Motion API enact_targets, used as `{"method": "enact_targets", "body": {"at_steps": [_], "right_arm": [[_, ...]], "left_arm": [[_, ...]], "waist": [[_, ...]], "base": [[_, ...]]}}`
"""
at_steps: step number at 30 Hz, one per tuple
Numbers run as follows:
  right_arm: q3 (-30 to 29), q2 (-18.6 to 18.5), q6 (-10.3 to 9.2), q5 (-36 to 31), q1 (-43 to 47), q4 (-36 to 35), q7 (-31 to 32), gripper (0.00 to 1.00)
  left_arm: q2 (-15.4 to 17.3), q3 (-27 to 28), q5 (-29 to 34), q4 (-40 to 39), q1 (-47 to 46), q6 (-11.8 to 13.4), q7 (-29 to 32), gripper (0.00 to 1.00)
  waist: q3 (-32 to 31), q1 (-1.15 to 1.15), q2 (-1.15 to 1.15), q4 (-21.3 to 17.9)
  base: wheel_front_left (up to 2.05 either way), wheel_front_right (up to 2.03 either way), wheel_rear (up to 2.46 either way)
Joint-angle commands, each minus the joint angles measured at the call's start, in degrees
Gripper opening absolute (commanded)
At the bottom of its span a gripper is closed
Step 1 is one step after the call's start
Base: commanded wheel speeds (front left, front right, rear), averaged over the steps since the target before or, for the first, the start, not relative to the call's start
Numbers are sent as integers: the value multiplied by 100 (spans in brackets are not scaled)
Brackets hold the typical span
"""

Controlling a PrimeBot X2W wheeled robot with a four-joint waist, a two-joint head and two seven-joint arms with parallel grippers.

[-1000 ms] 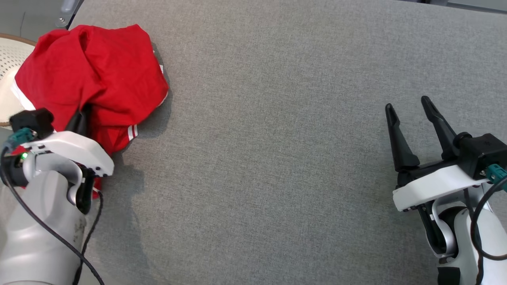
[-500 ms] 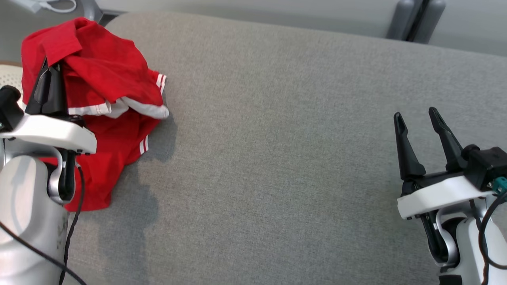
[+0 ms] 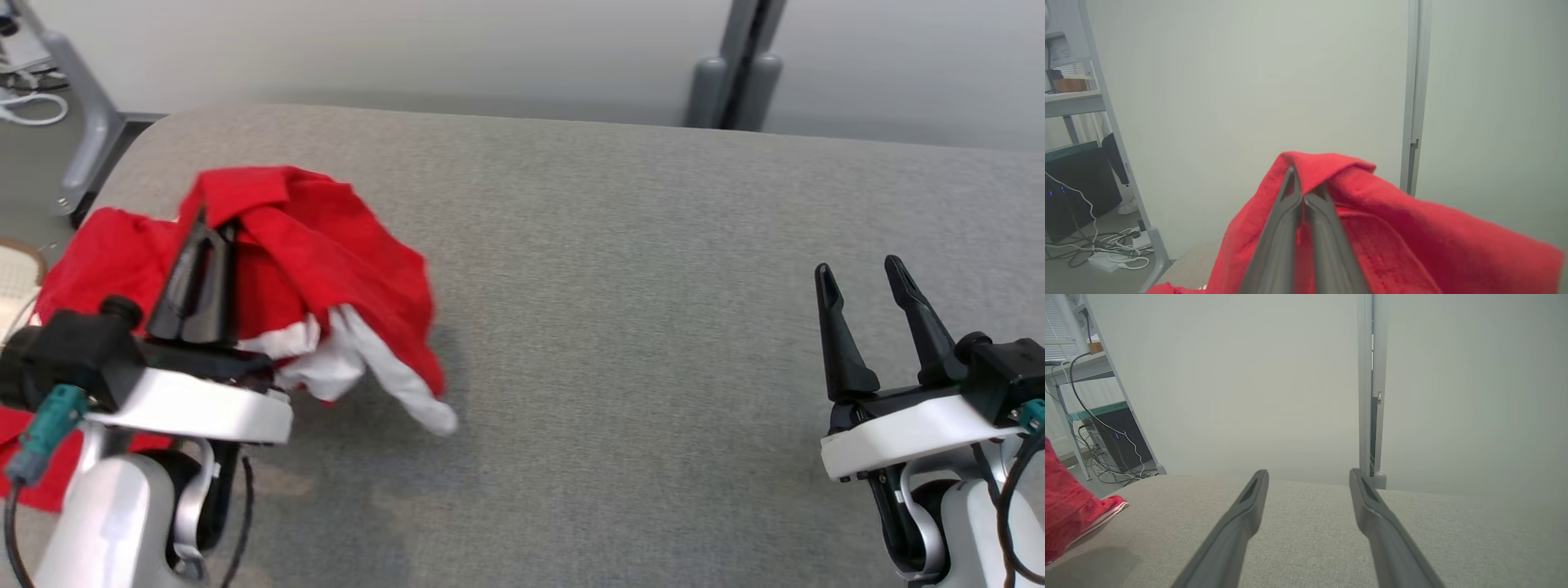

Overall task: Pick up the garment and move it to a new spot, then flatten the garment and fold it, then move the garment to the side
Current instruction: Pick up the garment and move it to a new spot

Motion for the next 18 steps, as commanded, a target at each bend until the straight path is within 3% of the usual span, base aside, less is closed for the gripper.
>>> {"method": "enact_targets", "body": {"at_steps": [1,4,9,18], "right_arm": [[6,-27,13,5,15,-38,-24,100],[8,-28,13,-35,-38,-71,-30,100],[24,-31,13,-61,-128,-131,-54,100],[-43,-28,13,116,-177,-175,-158,100]], "left_arm": [[26,7,48,-55,52,32,14,0],[-72,-136,28,-357,149,70,173,0],[-203,-509,6,-436,3,-80,345,0],[-576,-1433,193,234,-740,-502,678,0]], "waist": [[-8,0,0,-167],[55,0,0,-442],[214,0,0,-1004],[683,0,0,-1945]], "base": [[0,0,0],[0,0,0],[0,0,0],[0,0,0]]}}
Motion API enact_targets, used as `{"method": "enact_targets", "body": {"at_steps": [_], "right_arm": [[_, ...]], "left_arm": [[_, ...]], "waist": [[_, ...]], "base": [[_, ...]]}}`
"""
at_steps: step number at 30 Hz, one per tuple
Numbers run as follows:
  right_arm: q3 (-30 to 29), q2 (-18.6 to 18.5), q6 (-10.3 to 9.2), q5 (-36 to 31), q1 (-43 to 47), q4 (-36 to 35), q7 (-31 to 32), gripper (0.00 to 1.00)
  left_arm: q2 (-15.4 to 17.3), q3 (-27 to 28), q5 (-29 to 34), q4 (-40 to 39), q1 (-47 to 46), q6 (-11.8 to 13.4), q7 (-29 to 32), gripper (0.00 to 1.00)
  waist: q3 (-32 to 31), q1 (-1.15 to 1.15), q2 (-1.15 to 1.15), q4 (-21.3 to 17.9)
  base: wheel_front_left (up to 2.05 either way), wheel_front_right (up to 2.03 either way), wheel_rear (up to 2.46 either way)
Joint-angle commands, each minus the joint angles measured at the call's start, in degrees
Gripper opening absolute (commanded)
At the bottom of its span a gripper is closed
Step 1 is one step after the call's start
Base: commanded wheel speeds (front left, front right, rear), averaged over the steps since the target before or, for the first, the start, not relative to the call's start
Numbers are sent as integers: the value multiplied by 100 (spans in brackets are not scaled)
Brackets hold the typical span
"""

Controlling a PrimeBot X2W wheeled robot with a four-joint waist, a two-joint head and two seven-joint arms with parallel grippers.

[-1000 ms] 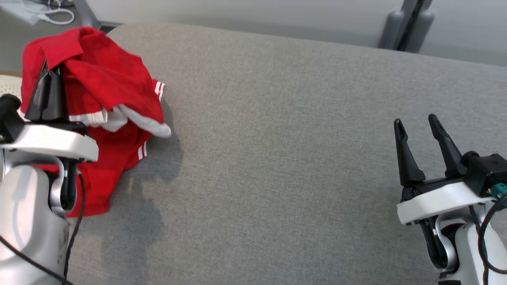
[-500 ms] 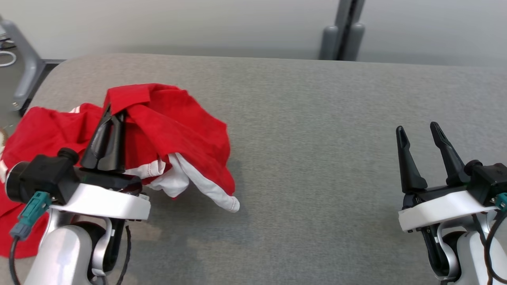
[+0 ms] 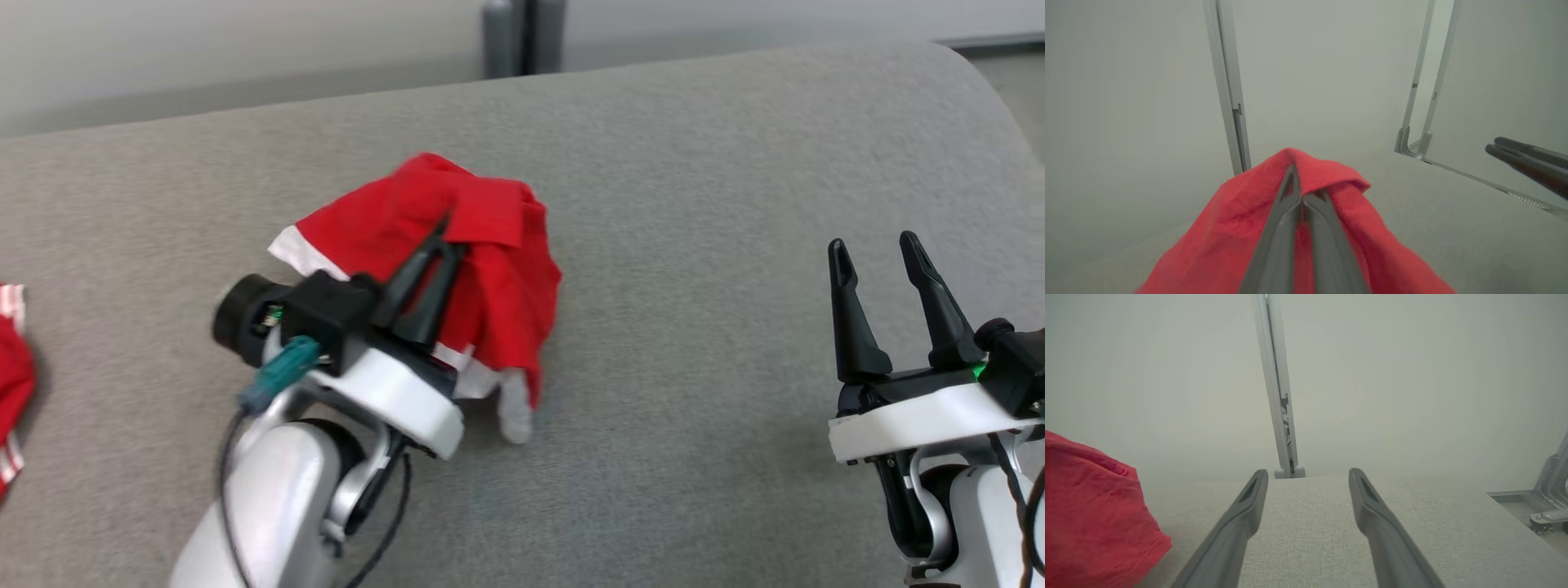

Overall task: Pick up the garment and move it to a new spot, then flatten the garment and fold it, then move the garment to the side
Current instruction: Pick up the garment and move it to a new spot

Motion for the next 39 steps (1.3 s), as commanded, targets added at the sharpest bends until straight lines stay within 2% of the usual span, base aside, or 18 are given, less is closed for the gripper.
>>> {"method": "enact_targets", "body": {"at_steps": [1,9,10,11,13,19,25,31,39], "right_arm": [[-6,-28,13,72,-36,-11,-72,100],[-2,-26,13,262,-54,138,-260,100],[6,-27,13,264,-67,155,-286,100],[7,-28,13,272,-72,168,-308,100],[-15,-27,13,284,-70,203,-349,100],[-57,-29,13,248,-98,346,-386,100],[-119,-31,13,195,-29,359,-348,100],[-133,-30,13,126,67,342,-226,100],[-154,-31,13,-9,209,331,-94,100]], "left_arm": [[-56,-164,51,215,-159,-109,68,0],[-344,-856,18,1448,-429,-438,119,0],[-377,-869,-29,1558,-458,-454,82,6],[-395,-899,-29,1666,-478,-469,62,35],[-434,-960,-30,1810,-519,-489,-39,100],[-416,-970,-172,1834,-524,-530,-321,100],[-283,-799,-239,1552,-334,-389,-431,100],[-42,-258,-449,1204,7,20,-632,100],[393,831,-897,1052,662,590,-1075,100]], "waist": [[326,0,0,-446],[661,0,0,-834],[681,0,0,-851],[693,0,0,-853],[708,0,0,-830],[567,0,0,-623],[359,0,0,-310],[93,0,0,79],[-256,0,0,450]], "base": [[0,0,0],[0,0,0],[0,0,0],[0,0,0],[0,0,0],[0,0,0],[0,0,0],[0,0,0],[0,0,0]]}}
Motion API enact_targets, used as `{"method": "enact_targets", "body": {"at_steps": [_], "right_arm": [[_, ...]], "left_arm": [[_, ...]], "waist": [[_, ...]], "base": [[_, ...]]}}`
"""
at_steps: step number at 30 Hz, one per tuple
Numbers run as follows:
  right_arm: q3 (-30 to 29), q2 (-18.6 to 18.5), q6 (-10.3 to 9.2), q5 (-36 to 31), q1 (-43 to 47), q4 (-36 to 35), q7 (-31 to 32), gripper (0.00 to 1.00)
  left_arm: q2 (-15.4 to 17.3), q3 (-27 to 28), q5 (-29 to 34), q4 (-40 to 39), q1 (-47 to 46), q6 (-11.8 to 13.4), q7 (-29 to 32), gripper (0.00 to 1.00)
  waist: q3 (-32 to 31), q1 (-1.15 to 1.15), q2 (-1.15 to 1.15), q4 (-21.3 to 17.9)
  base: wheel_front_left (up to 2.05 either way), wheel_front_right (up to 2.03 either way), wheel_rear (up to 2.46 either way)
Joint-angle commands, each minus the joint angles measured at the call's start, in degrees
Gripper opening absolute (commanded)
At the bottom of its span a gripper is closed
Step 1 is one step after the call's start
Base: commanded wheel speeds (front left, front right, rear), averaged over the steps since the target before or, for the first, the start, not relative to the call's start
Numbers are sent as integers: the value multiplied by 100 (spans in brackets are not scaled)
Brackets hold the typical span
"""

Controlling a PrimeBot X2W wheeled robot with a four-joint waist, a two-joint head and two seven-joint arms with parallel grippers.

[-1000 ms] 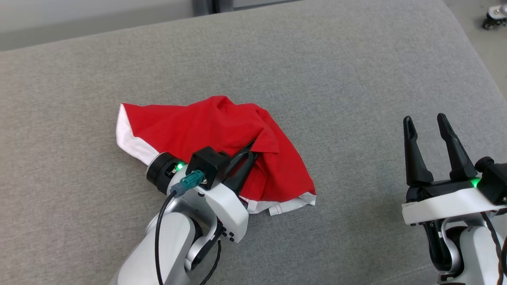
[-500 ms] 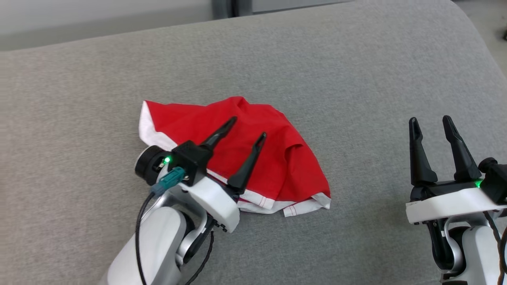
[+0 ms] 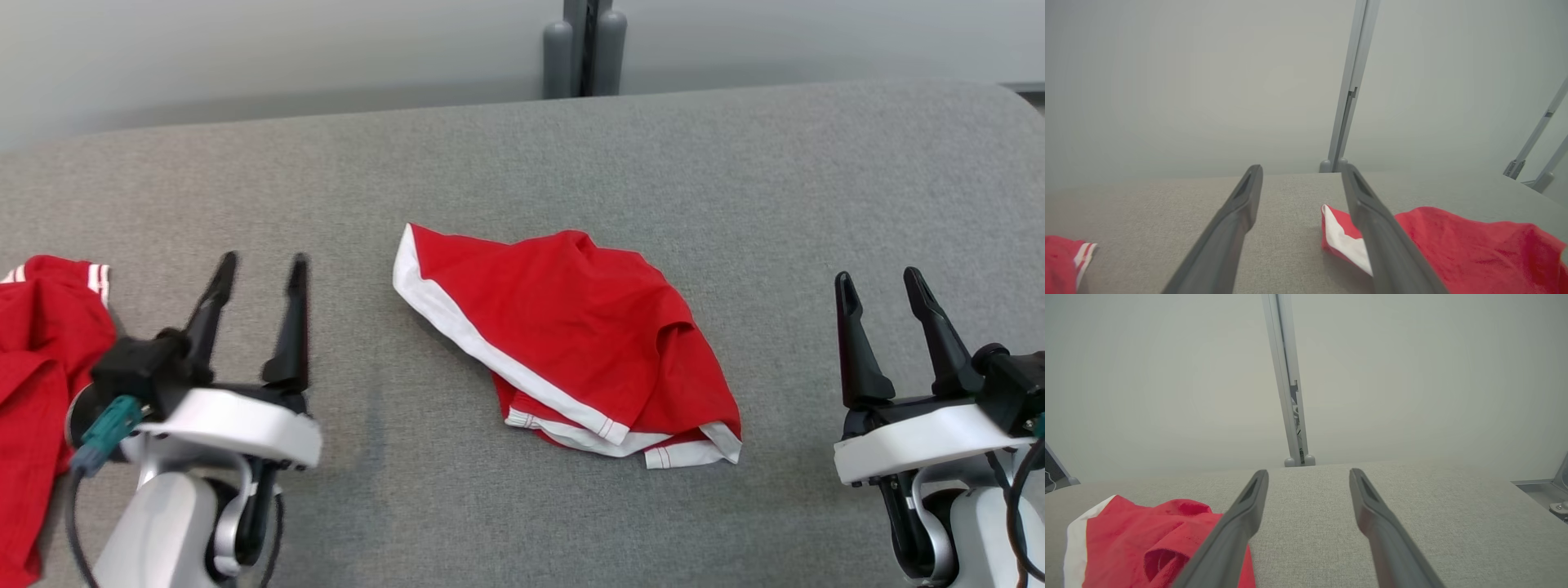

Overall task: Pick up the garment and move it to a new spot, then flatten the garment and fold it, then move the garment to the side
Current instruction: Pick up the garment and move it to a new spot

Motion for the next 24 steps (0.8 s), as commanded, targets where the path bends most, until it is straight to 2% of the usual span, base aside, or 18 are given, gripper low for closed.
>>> {"method": "enact_targets", "body": {"at_steps": [1,7,11,24], "right_arm": [[3,-39,13,-41,55,-30,29,100],[13,-38,13,-128,247,-57,130,100],[16,-37,13,-173,420,-90,186,100],[-65,-37,13,-129,899,-338,349,100]], "left_arm": [[75,100,-41,-19,120,64,-61,100],[259,307,-157,-131,475,62,-192,100],[279,278,-181,-239,694,17,-276,100],[311,169,-199,-522,1323,163,-161,100]], "waist": [[-119,0,0,98],[-330,0,0,189],[-477,0,0,164],[-773,0,0,80]], "base": [[0,0,0],[0,0,0],[0,0,0],[0,0,0]]}}
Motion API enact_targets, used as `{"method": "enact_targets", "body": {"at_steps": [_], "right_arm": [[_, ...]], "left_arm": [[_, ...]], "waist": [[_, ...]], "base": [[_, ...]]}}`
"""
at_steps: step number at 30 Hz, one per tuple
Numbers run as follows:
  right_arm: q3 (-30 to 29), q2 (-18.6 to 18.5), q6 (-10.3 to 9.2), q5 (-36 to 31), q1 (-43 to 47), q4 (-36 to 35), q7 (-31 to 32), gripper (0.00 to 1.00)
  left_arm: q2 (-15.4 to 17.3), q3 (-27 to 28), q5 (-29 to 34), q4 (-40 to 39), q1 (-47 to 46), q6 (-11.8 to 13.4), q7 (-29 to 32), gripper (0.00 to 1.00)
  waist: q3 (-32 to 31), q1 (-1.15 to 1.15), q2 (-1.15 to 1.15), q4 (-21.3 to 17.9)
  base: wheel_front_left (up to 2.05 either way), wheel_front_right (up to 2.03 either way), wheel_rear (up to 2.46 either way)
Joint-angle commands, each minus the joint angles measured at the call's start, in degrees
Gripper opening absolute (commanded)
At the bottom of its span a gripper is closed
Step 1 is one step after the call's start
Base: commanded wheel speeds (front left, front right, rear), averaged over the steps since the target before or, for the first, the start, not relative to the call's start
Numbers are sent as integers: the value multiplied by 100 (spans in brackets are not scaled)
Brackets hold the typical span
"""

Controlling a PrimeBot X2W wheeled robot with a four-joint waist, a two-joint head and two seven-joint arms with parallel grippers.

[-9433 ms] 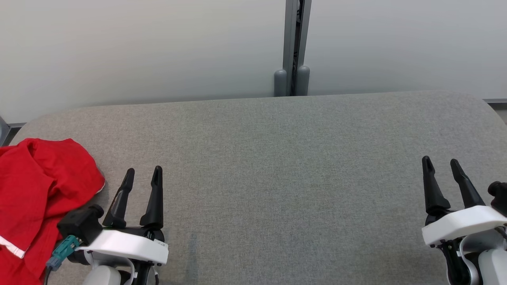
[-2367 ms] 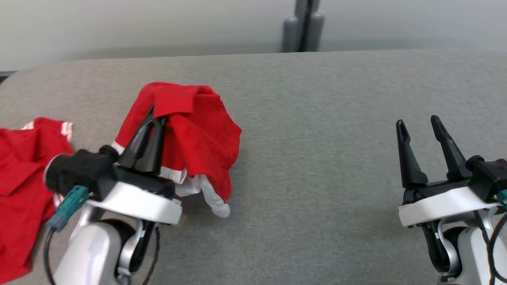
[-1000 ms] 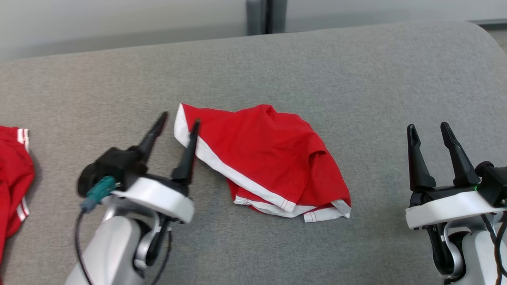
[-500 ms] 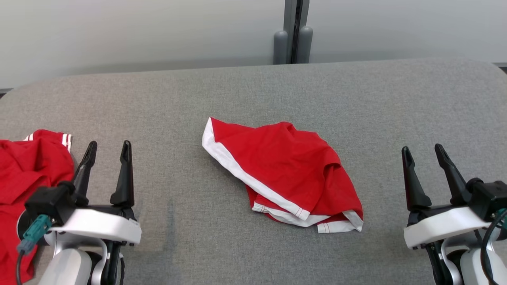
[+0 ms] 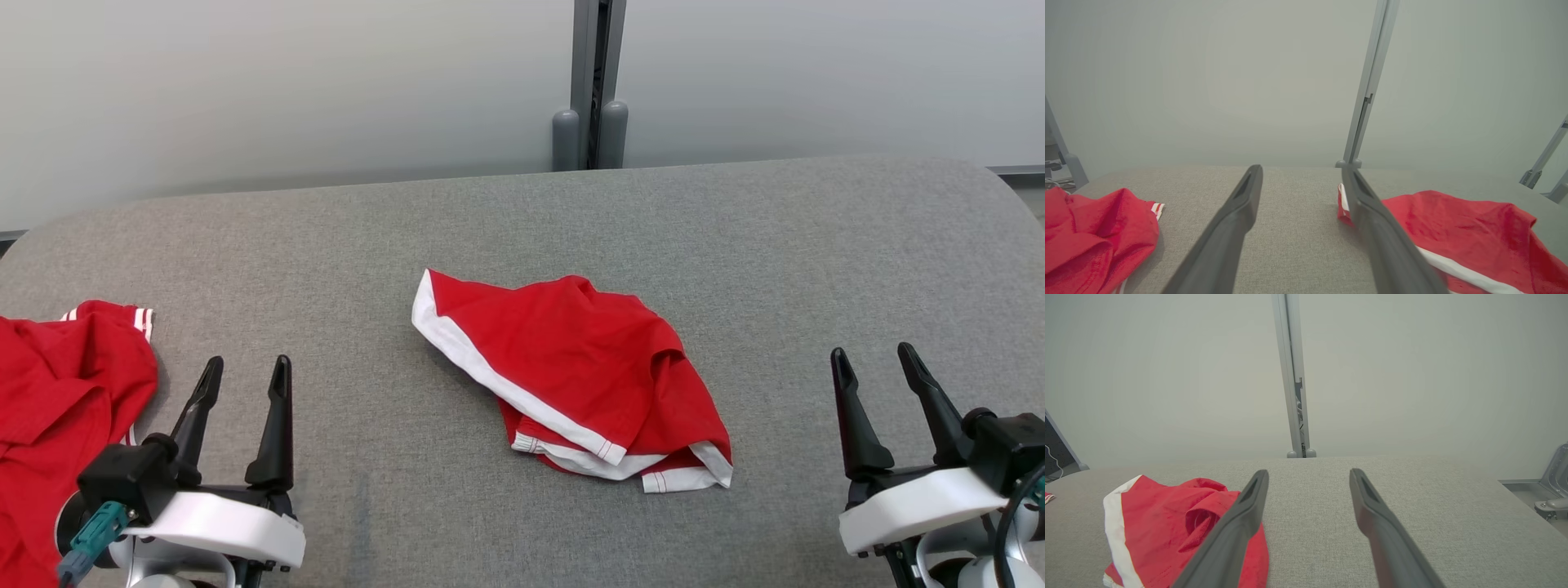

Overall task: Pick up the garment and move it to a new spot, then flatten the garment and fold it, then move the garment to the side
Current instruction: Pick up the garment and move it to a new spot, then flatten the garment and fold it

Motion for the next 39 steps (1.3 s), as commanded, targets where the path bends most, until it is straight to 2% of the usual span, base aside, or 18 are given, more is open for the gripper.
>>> {"method": "enact_targets", "body": {"at_steps": [1,30,35,39], "right_arm": [[-32,-36,13,13,77,-42,27,100],[38,-36,13,65,17,-56,93,100],[431,-33,13,-9,-120,-84,156,100],[1194,-34,13,111,-259,90,277,100]], "left_arm": [[71,6,12,-44,50,34,22,100],[172,-90,32,-32,14,216,174,100],[183,-92,29,-75,-101,217,148,100],[171,-126,61,-68,-195,201,126,100]], "waist": [[-6,0,0,-2],[-22,0,0,-28],[101,0,0,-2],[249,0,0,77]], "base": [[0,0,0],[0,0,0],[0,0,0],[0,0,0]]}}
